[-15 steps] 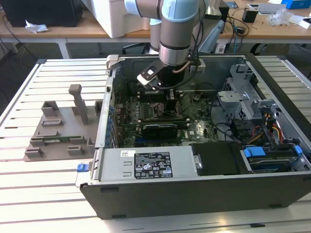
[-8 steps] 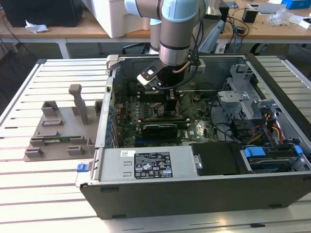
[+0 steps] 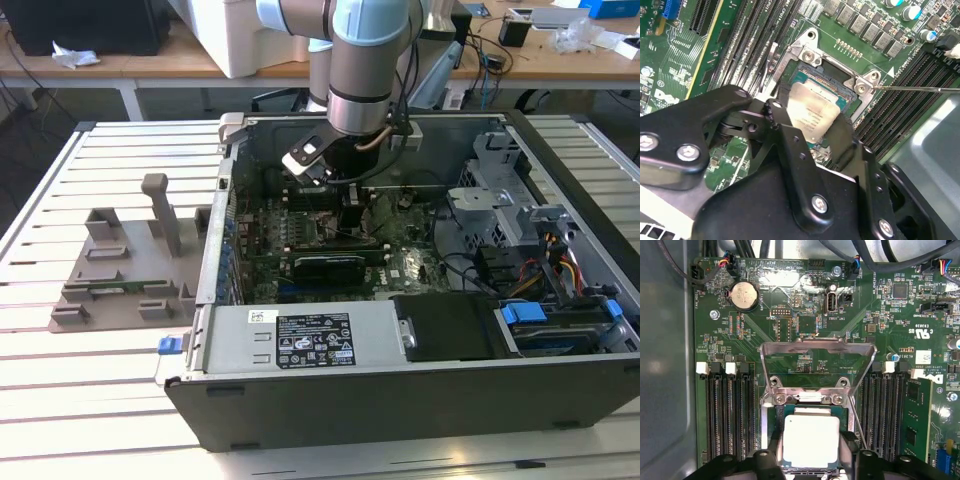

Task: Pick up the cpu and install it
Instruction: 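Place the cpu into insertion slot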

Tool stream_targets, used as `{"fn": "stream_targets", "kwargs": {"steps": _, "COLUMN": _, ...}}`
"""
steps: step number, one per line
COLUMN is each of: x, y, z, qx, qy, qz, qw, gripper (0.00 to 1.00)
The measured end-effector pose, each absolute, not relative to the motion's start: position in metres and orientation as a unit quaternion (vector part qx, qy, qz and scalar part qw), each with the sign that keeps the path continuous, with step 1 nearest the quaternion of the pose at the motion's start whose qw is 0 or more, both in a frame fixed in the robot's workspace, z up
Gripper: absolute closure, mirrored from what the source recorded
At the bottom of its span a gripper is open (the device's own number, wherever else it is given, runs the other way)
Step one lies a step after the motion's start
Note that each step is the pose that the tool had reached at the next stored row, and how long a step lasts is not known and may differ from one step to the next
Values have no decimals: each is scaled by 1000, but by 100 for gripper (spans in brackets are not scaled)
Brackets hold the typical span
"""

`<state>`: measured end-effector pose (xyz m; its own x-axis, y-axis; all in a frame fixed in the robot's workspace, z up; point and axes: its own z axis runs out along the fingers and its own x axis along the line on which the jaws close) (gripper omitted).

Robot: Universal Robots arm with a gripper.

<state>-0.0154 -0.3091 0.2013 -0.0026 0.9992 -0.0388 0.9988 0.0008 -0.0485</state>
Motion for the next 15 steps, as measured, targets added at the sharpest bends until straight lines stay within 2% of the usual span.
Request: {"fn": "stream_targets", "kwargs": {"steps": 15, "x": -21, "y": -309, "z": 204, "qx": -705, "qy": -709, "qz": 31, "qw": 3, "gripper": 47}}
